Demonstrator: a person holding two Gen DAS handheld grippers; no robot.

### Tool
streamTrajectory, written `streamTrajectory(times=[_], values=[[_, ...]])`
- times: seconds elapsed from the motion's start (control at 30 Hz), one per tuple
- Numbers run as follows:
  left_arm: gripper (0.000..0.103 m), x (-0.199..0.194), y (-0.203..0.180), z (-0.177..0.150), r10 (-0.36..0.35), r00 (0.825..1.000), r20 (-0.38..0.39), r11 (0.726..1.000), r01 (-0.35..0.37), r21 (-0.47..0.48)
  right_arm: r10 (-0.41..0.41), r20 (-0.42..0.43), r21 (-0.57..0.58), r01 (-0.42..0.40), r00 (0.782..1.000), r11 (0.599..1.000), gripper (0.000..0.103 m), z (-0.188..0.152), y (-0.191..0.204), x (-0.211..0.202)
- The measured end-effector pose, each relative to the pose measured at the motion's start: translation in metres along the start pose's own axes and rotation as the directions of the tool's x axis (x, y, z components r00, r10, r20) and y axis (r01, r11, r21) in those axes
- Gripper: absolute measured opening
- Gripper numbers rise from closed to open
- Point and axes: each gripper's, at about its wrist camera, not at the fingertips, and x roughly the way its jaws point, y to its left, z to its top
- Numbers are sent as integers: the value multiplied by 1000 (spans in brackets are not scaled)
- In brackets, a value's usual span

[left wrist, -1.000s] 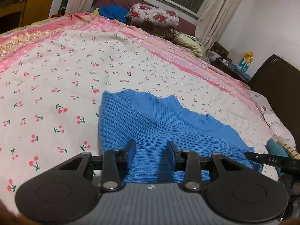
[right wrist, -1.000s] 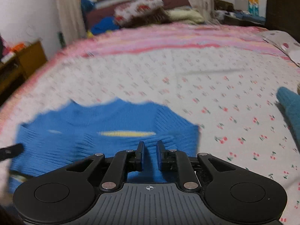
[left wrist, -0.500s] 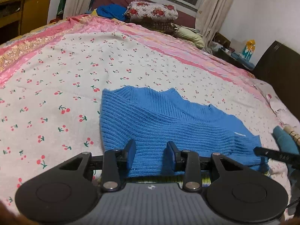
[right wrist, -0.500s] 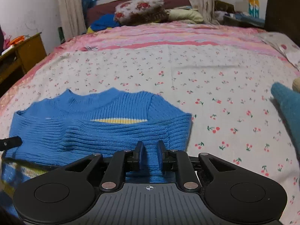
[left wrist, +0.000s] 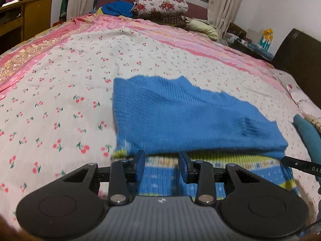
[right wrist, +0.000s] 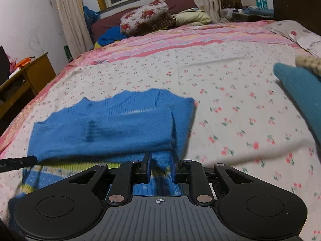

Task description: Fold small clothes

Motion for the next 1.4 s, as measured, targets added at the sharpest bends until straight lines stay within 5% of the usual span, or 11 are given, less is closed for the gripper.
streamTrajectory(times=[0.6,1.1,1.4], values=[[42,-49,-8,-50,-12,996,-88,998,18,66,28,-84,22,-26,996,999,24,-53,-12,-55],[42,-99,5,-93,-26,975,-220,998,37,47,39,-204,21,-36,978,999,27,-82,-20,-95],[42,-115,3,-103,57,963,-264,997,-43,57,54,-275,14,-52,960,999,30,-100,-22,-119]])
